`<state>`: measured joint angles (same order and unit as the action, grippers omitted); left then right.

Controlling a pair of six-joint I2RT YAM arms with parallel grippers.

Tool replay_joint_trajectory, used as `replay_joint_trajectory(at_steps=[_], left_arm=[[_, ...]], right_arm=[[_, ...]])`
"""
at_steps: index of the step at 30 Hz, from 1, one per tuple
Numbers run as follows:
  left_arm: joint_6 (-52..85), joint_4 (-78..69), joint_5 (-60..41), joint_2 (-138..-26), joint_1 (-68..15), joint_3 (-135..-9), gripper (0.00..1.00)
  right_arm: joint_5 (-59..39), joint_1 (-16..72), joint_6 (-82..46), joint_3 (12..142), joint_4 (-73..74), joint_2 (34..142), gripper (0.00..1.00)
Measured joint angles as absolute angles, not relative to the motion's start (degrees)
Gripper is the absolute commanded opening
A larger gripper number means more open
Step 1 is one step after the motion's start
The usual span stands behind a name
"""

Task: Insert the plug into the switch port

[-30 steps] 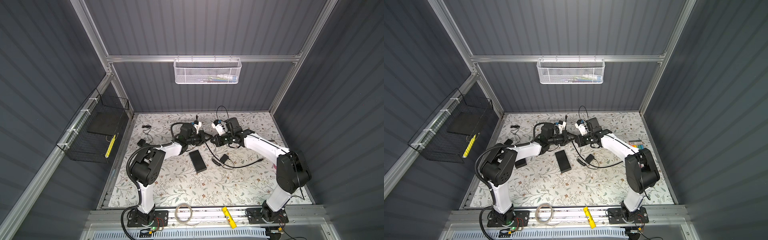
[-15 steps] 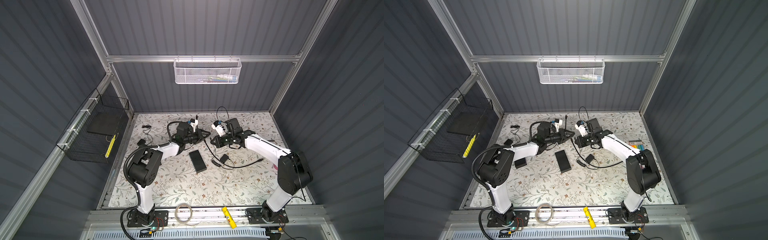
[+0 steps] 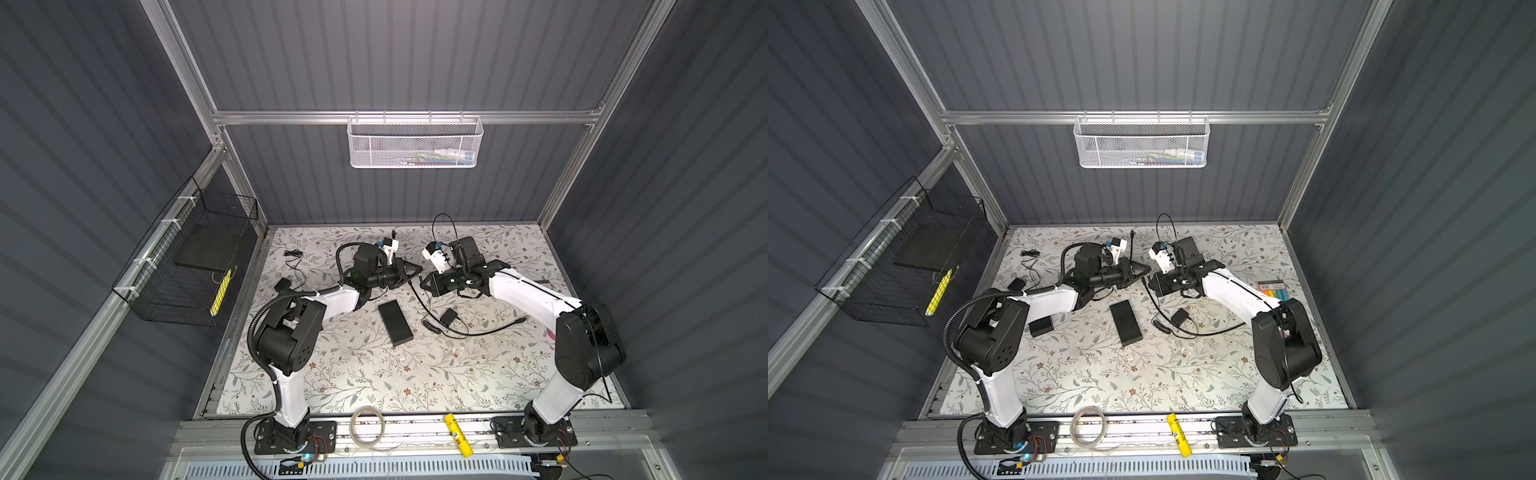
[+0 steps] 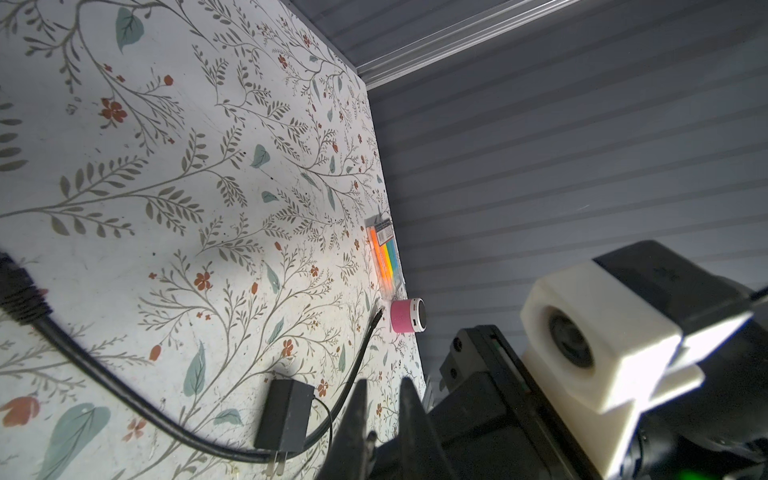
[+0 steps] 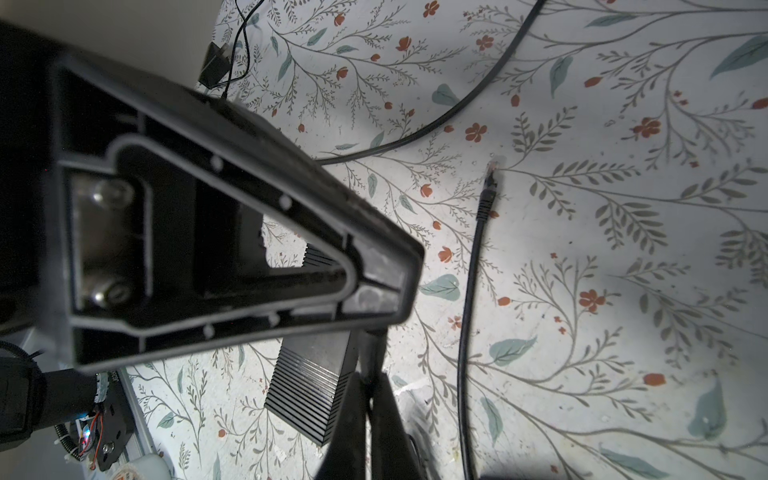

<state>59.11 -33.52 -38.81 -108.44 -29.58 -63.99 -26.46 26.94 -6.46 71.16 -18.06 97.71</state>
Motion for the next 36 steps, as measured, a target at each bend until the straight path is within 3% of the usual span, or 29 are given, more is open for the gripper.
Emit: replay_joint_trajectory(at_steps=[13, 27, 31, 36], left_arm=[[59.0, -33.6, -40.2, -109.2, -29.7, -64.0, 0.11], [58.3, -33.2, -40.1, -110.0, -29.7, -64.0, 0.0], [58.2, -33.2, -40.1, -110.0, -29.7, -64.0, 0.0], [58.2, -33.2, -40.1, -110.0, -29.7, -64.0, 0.0]], right_arm=[[-26.5, 26.9, -6.5, 71.4, -18.5, 97.7, 0.0], [-26.6, 26.9, -6.3, 71.5, -19.8, 97.7, 0.0], [-26.0, 26.9, -6.4, 71.3, -19.6, 97.6, 0.2], [-27.4, 25.5, -8.6, 68.8, -16.4, 96.2, 0.22]])
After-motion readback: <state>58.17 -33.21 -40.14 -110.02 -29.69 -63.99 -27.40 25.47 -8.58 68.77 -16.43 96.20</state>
